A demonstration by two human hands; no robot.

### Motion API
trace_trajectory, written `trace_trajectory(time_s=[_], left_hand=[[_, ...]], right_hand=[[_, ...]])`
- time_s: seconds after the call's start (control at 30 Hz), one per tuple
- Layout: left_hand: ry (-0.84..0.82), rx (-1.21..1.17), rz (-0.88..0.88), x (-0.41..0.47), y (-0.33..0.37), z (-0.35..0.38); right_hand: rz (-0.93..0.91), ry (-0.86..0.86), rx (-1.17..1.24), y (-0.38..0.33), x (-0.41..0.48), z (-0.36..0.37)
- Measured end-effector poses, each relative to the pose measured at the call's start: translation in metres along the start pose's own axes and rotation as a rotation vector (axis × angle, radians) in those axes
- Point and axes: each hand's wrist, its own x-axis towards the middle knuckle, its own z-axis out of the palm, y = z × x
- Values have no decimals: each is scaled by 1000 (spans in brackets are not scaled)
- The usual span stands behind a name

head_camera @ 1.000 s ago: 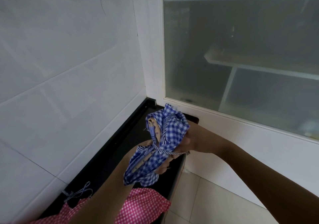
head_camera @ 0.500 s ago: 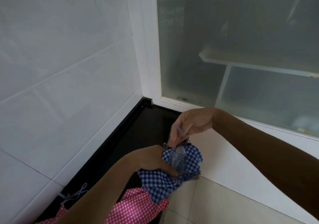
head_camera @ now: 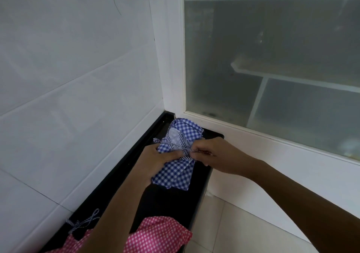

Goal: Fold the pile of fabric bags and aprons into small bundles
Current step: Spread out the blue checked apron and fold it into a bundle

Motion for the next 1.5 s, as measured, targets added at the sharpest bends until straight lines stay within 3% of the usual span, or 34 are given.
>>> trace_trajectory(time_s=[0.23, 0.43, 0.5, 0.6, 0.7, 0.8, 0.9, 0.97, 1.07, 1.13, 1.23, 1.37, 1.43, 1.5], left_hand=[[-203, -250, -19, -12, 13, 1], [-316, -249, 74, -11, 11, -8], [-371, -246, 114, -11, 9, -13], [-438, -184, 122, -10, 10, -24], [-278, -97, 75, -14, 18, -20], [64, 38, 183, -11, 19, -9], [346, 304, 303, -7, 14, -1], [451, 334, 371, -9, 13, 6], [444, 255, 477, -9, 10, 17], [412, 227, 462, -8, 12, 21], [345, 91, 420, 1, 15, 16], [241, -202, 204, 9, 8, 13], [214, -136, 204, 10, 3, 19], [256, 93, 297, 11, -4, 25]], right_hand=[[-281, 280, -34, 5, -4, -21], [-531, 420, -423, -2, 5, -40], [-523, 406, -340, -4, 5, -45], [-433, 315, 11, -16, 6, -52], [-544, 364, -254, -30, 2, -59], [-415, 210, -472, -42, 0, -57], [-248, 66, -414, -40, -1, -31], [-253, 107, -314, -42, 0, -16], [-247, 327, -164, -55, 5, -6], [-233, 414, -215, -65, 7, 2], [-286, 273, -290, -68, 0, 9], [-314, 109, -202, -55, -11, 2], [-283, 82, -105, -56, -11, 1], [-118, 79, 21, -59, -8, 1]])
